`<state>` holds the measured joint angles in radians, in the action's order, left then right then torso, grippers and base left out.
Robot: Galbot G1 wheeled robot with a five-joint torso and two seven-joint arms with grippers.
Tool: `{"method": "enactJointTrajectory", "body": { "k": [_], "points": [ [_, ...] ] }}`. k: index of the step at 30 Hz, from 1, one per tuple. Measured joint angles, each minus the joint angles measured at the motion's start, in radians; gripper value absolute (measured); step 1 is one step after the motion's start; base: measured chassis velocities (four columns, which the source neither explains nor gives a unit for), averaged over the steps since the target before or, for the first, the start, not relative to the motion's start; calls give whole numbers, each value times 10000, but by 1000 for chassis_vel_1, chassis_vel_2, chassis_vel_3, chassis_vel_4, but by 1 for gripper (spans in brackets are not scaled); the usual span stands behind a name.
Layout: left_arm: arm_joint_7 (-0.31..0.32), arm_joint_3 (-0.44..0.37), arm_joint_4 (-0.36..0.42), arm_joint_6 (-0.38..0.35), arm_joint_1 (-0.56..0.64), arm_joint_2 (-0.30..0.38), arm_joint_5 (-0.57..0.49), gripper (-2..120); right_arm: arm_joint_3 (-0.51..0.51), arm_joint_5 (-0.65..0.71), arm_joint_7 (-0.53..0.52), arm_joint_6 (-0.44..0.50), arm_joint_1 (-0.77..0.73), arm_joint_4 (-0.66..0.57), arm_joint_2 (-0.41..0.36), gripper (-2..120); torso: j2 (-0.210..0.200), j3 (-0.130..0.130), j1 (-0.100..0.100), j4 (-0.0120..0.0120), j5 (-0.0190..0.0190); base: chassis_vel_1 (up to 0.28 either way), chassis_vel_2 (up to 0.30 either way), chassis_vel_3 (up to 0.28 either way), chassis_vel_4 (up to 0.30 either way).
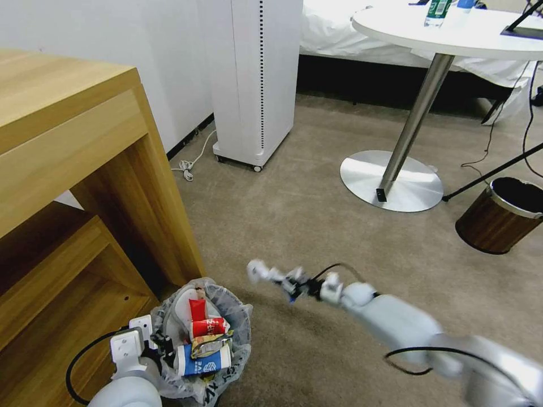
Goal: Pick up the trash bin and place the garbage on the floor into it.
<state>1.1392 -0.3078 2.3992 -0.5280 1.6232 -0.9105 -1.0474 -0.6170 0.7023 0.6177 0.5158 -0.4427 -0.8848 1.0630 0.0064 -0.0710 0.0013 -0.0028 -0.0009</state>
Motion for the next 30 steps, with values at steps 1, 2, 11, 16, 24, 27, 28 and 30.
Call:
{"method": "enactJointTrajectory", "body": {
  "k": [1, 2, 11, 16, 24, 27, 28, 30],
  "points": [
    [0, -30, 101, 0, 75, 46, -23, 0, 98, 170, -186, -109, 35, -1084, -686, 3, 0, -1, 0, -2, 10, 0, 0, 0, 0],
    [1, -71, 162, 0, 79, 58, -71, 0, 214, 232, -243, -158, 37, -1895, -1026, 3, 0, -1, 0, -2, 14, 0, 0, 0, 0],
    [49, -131, 267, -9, 112, -16, -99, 0, -487, 1411, -510, -519, 755, -5978, -2122, 3, 0, 0, 0, 6, 9, 0, 0, 0, 0],
    [50, -130, 134, -29, 89, -201, -7, 0, -1662, 1515, -846, -634, 1350, -7074, -2138, 3, 1, 0, 0, 6, 7, 0, 0, 0, 0],
    [78, -267, 99, -134, 121, -300, -132, 0, -3373, 1916, -1446, -830, 1808, -8014, -1945, 3, 0, 0, -1, 5, 8, 0, 0, 0, 0],
    [128, -329, 214, -261, 164, -222, -423, 0, -3735, 1926, -1611, -841, 1813, -8029, -1888, 3, 0, 0, 0, 5, 9, 0, 0, 0, 0],
    [168, -354, 284, -347, 170, -157, -632, 0, -3861, 1927, -1715, -839, 1803, -8005, -1867, 3, 0, 1, 0, 5, 8, 0, 0, 0, 0],
    [215, -375, 337, -425, 168, -84, -792, 0, -3929, 1925, -1766, -838, 1774, -7970, -1855, 3, 0, 0, -1, 5, 8, 0, 0, 0, 0]
  ]
}}
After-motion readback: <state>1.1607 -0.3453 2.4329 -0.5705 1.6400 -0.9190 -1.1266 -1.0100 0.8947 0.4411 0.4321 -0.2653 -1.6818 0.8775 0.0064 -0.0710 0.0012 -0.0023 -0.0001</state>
